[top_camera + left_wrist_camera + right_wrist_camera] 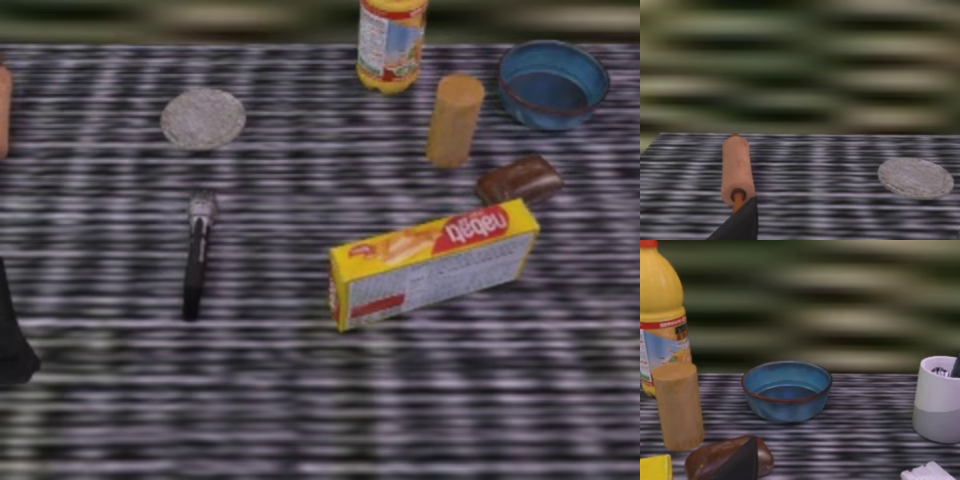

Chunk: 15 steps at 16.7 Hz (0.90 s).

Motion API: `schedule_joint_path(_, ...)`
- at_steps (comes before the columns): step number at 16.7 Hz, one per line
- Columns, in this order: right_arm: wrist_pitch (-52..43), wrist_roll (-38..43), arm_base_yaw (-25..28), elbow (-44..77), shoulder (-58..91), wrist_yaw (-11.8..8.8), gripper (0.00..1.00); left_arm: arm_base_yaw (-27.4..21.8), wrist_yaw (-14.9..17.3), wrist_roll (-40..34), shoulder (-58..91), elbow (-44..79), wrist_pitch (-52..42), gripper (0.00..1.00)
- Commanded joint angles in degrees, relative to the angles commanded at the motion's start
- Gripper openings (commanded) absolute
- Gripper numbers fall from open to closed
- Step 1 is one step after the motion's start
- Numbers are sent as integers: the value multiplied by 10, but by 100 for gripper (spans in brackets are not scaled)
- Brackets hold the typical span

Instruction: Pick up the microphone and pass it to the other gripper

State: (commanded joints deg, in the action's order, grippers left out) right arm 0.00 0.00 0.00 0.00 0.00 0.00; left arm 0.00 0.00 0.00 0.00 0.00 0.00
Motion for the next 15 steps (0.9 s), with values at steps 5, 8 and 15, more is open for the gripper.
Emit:
schedule_joint_path(5,0,0,0,0,0,0,100,-11,3,-8,36,34,-22,100)
schedule_joint_path(8,0,0,0,0,0,0,100,-33,6,-27,126,112,-74,100)
schedule_joint_path(15,0,0,0,0,0,0,100,-96,-2,-89,498,393,-261,100)
